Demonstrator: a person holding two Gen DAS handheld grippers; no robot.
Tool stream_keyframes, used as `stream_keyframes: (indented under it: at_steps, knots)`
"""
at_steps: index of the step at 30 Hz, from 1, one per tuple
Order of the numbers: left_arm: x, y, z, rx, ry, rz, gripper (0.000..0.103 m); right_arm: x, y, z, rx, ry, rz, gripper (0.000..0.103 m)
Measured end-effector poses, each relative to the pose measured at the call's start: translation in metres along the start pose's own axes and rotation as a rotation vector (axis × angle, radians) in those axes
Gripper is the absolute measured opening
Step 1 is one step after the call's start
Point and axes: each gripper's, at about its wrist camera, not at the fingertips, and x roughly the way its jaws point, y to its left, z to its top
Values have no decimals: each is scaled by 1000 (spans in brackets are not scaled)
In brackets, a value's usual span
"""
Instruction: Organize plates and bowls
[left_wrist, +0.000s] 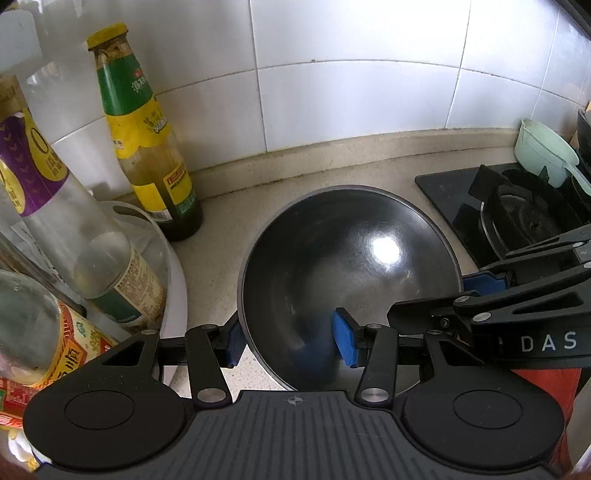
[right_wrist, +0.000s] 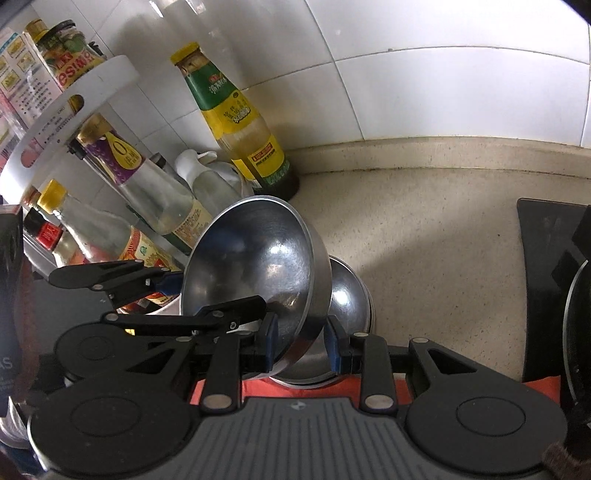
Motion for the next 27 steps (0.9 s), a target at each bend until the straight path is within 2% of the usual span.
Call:
stream_keyframes:
  at_steps: [8,11,17,27]
  knots:
    - [8,3,-1,-1,20,-8,56,10,2,2,7,28,-9,27]
    - [10,4,-2,3,21,-2,59,13,3,1,6,36,-16,27]
    - [7,4,-4,2,11,-5,66,16,1,1,4,29,-49,34]
    - [4,-2,-9,7,11,-9,67,12,-4,-2,13,14,-56,34]
